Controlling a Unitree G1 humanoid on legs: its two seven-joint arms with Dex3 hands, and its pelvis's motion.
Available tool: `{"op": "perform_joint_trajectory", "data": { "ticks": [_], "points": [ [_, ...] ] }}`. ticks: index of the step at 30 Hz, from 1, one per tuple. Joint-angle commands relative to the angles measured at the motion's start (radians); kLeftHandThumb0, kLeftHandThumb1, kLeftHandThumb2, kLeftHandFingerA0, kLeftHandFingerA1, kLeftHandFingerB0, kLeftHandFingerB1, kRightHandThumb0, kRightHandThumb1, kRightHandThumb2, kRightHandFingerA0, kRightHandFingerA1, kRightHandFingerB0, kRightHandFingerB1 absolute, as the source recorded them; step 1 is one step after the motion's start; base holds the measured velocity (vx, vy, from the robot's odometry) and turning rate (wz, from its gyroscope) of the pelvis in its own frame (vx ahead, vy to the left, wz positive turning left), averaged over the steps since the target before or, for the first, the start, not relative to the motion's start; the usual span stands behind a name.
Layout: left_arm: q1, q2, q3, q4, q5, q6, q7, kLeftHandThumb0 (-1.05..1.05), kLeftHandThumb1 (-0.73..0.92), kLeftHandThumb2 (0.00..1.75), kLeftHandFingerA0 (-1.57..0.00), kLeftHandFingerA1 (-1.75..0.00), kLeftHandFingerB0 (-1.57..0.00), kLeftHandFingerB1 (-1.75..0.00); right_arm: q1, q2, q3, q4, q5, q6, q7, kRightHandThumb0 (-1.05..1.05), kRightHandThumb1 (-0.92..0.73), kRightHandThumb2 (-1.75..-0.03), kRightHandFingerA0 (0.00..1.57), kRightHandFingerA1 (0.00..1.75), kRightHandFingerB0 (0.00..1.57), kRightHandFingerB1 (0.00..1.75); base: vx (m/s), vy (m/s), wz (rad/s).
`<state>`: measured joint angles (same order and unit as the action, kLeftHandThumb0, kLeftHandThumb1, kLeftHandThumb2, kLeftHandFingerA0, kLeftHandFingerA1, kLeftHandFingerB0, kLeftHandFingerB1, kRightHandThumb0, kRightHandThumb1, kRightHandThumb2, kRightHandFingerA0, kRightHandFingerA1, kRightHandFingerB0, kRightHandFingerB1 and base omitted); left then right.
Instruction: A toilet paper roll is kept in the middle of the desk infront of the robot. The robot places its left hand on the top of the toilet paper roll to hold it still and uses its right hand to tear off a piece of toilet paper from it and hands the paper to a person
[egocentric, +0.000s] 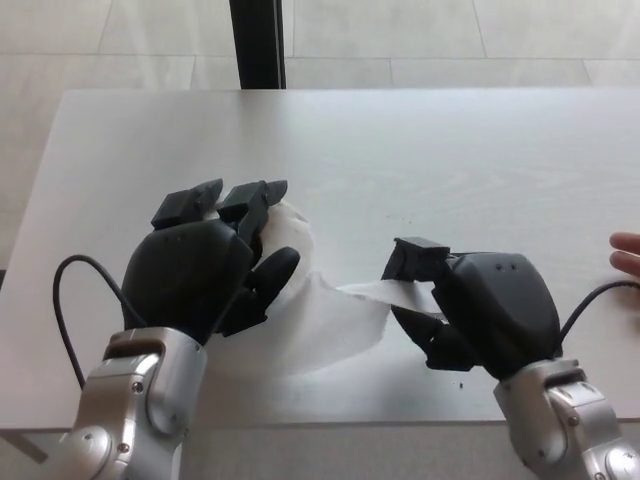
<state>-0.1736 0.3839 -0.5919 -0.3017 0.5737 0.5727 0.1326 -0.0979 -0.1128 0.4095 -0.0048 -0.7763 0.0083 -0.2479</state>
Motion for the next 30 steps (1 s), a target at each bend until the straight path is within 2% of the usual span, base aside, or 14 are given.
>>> {"op": "perform_joint_trajectory", "data": {
  "ticks": [1,5,7,10,14,15,17,18,19,20,25,26,28,30],
  "points": [
    [0.102,0.003,-0.005,0.104,0.049,0.017,-0.026,-0.60,0.88,0.66,-0.06,-0.37,-0.19,-0.31,0.071,0.191,-0.150,-0.033,0.212,-0.065,-0.189,-0.29,-0.53,-1.32,0.96,1.75,0.69,1.72,0.00,0.000,0.00],
    [0.119,-0.008,-0.005,0.111,0.056,0.002,-0.024,-0.61,0.88,0.66,-0.06,-0.39,-0.19,-0.32,0.091,0.286,-0.212,-0.029,0.289,-0.102,-0.194,-0.28,-0.48,-1.30,0.93,1.75,0.75,1.65,0.00,0.000,0.00],
    [0.135,-0.012,-0.002,0.110,0.056,-0.005,-0.021,-0.61,0.88,0.65,-0.07,-0.38,-0.19,-0.31,0.095,0.326,-0.235,-0.021,0.313,-0.128,-0.214,-0.23,-0.47,-1.32,0.98,1.74,0.77,1.63,0.00,0.000,0.00],
    [0.157,-0.020,0.002,0.111,0.063,-0.006,-0.022,-0.61,0.88,0.66,-0.07,-0.38,-0.19,-0.31,0.062,0.394,-0.296,0.014,0.396,-0.187,-0.228,-0.28,-0.36,-1.44,0.98,1.67,0.89,1.56,0.00,0.000,0.00],
    [0.166,-0.021,0.005,0.119,0.062,-0.027,-0.025,-0.62,0.89,0.66,-0.07,-0.39,-0.19,-0.32,0.008,0.483,-0.375,0.000,0.495,-0.143,-0.219,-0.31,-0.35,-1.43,1.06,1.65,0.95,1.52,0.00,0.000,0.00],
    [0.168,-0.022,0.006,0.125,0.061,-0.034,-0.021,-0.33,0.61,1.14,-0.06,-0.56,0.00,-0.48,-0.010,0.504,-0.394,-0.010,0.522,-0.118,-0.223,-0.32,-0.34,-1.42,1.07,1.65,0.98,1.50,0.00,0.000,0.00],
    [0.176,-0.024,0.006,0.135,0.060,-0.052,-0.007,-0.33,0.62,1.15,-0.06,-0.56,0.00,-0.48,-0.048,0.550,-0.436,-0.037,0.595,-0.068,-0.226,-0.22,-0.36,-1.39,1.07,1.66,0.93,1.48,0.00,0.000,0.00],
    [0.184,-0.027,0.006,0.137,0.060,-0.054,-0.002,-0.33,0.62,1.14,-0.06,-0.56,0.00,-0.48,-0.070,0.577,-0.463,-0.054,0.643,-0.036,-0.232,-0.21,-0.40,-1.27,1.08,1.67,0.92,1.46,0.00,0.000,0.00],
    [0.188,-0.028,0.007,0.143,0.060,-0.056,0.002,-0.33,0.62,1.14,-0.06,-0.55,0.00,-0.47,-0.100,0.582,-0.483,-0.073,0.672,-0.002,-0.227,-0.29,-0.52,-1.14,1.31,1.42,1.06,1.28,0.00,0.000,0.00],
    [0.193,-0.028,0.003,0.145,0.063,-0.052,0.001,-0.33,0.63,1.15,-0.06,-0.55,0.00,-0.47,-0.119,0.575,-0.493,-0.082,0.676,0.013,-0.225,-0.22,-0.49,-1.21,1.08,1.75,0.85,1.57,0.00,0.000,0.00],
    [0.214,-0.023,0.005,0.145,0.068,-0.056,0.006,-0.33,0.63,1.15,-0.06,-0.55,0.00,-0.47,-0.173,0.582,-0.528,-0.128,0.721,0.107,-0.220,-0.24,-0.43,-1.32,1.08,1.75,0.80,1.67,0.00,0.000,0.00],
    [0.216,-0.025,0.008,0.154,0.065,-0.070,0.015,-0.32,0.63,1.14,-0.06,-0.56,-0.01,-0.48,-0.194,0.586,-0.545,-0.137,0.765,0.114,-0.217,-0.22,-0.37,-1.39,1.09,1.75,0.83,1.66,0.00,0.000,0.00],
    [0.227,-0.024,0.002,0.152,0.070,-0.065,0.011,-0.32,0.64,1.15,-0.06,-0.55,0.00,-0.47,-0.257,0.599,-0.581,-0.173,0.837,0.184,-0.232,-0.28,-0.33,-1.35,1.11,1.75,0.82,1.70,0.00,0.000,0.00],
    [0.234,-0.023,0.002,0.152,0.069,-0.067,0.010,-0.32,0.64,1.15,-0.06,-0.55,0.00,-0.47,-0.296,0.600,-0.599,-0.187,0.879,0.205,-0.238,-0.26,-0.30,-1.43,1.12,1.75,0.85,1.67,0.00,0.000,0.00]
  ]
}}
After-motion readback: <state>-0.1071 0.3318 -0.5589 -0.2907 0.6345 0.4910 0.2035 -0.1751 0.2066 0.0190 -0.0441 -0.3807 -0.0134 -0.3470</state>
